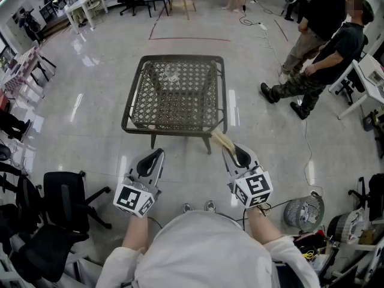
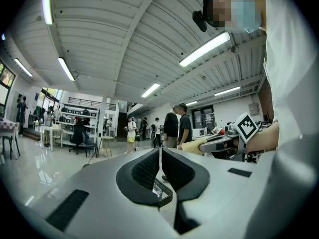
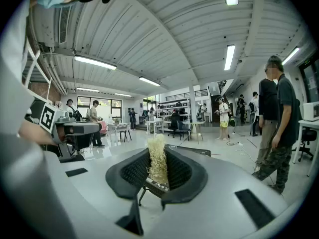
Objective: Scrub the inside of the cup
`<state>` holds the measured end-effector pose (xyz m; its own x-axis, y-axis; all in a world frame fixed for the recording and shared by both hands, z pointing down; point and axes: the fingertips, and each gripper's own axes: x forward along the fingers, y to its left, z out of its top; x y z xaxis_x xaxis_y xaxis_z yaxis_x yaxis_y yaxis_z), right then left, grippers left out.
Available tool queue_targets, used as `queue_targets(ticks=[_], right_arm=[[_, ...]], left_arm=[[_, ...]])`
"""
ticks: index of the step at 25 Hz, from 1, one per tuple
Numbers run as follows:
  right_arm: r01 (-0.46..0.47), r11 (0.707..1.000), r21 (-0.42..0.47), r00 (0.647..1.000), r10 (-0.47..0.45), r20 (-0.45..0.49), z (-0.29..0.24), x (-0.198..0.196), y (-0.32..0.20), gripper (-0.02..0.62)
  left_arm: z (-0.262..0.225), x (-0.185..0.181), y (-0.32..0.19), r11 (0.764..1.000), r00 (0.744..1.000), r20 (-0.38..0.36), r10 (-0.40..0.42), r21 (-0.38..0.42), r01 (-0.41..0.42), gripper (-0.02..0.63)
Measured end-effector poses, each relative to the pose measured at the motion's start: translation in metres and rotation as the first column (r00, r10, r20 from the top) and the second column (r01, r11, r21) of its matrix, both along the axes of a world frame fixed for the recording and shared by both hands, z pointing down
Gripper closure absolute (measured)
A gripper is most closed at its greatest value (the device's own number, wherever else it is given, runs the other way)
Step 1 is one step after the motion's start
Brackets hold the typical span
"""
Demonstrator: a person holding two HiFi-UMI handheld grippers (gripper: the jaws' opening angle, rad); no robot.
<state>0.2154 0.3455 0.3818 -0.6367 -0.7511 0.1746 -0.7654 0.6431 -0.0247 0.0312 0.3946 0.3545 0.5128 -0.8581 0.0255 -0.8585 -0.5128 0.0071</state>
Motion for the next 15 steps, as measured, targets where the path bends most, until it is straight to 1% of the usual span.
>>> queue_targets(ticks=[5, 10, 15], right_arm=[[-0.003, 1.0, 0.002, 1.0, 0.003, -0.001, -0.002, -0.004, 0.001, 0.506], [-0.01, 1.0, 0.005, 1.0, 0.01, 0.0, 0.002, -0.014, 0.005, 0.506], [0.012, 1.0, -0.011, 0.997, -0.011, 0.072, 0.001, -0.029, 0.009, 0.505]], left_arm=[[0.0, -0.001, 0.0, 1.0, 1.0, 0.006, 0.011, 0.004, -0.011, 0.563], [0.007, -0.008, 0.001, 1.0, 1.0, -0.005, 0.028, 0.002, -0.028, 0.563], [0.013, -0.023, 0.002, 1.0, 0.999, -0.018, 0.03, -0.005, -0.03, 0.563]])
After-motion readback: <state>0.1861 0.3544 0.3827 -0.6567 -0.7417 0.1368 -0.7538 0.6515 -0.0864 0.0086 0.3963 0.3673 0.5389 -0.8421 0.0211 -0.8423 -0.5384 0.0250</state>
